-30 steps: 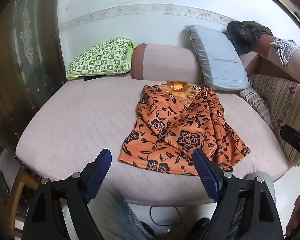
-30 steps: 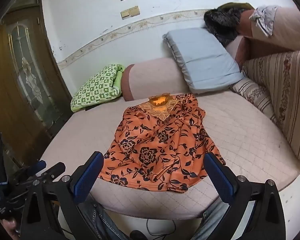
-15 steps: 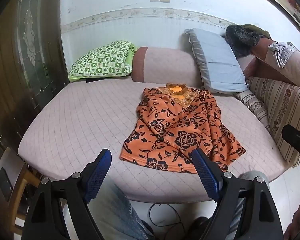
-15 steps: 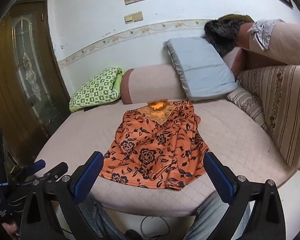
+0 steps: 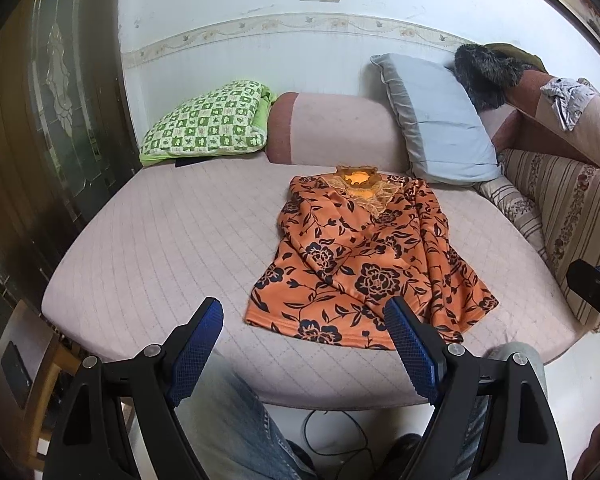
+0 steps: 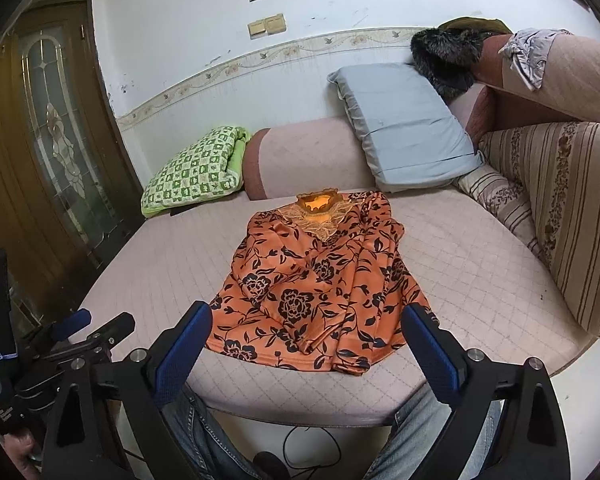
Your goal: Fold small clothes
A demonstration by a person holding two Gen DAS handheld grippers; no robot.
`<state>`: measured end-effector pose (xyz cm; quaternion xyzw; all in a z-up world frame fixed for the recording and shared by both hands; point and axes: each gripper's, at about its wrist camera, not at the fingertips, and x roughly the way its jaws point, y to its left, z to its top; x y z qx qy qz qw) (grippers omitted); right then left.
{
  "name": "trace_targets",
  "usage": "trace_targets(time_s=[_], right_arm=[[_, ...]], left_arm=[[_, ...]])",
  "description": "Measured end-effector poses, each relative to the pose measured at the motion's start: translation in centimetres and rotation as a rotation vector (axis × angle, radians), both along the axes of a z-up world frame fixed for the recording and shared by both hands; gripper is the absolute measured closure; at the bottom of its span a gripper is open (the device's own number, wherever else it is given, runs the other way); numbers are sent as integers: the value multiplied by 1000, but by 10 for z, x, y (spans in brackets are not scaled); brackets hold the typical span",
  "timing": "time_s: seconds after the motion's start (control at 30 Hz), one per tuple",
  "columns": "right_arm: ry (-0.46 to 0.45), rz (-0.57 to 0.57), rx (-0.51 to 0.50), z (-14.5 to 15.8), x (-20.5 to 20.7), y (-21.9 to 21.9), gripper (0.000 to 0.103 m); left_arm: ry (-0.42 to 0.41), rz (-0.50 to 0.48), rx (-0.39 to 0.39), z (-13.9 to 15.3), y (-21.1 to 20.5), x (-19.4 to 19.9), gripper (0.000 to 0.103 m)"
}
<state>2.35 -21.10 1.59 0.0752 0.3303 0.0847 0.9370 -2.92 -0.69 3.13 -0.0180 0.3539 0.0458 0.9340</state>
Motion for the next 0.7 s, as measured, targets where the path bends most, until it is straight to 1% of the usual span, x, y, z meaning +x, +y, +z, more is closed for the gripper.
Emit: trace_targets(time_s=[0.4,0.7], right_arm=[[23,11,3,-5,17,-1,8],[58,12,9,-20,38,-1,8]], left_arm=[[20,3,21,-7,-6,17,20],[58,4,27,-18,-5,46,20]])
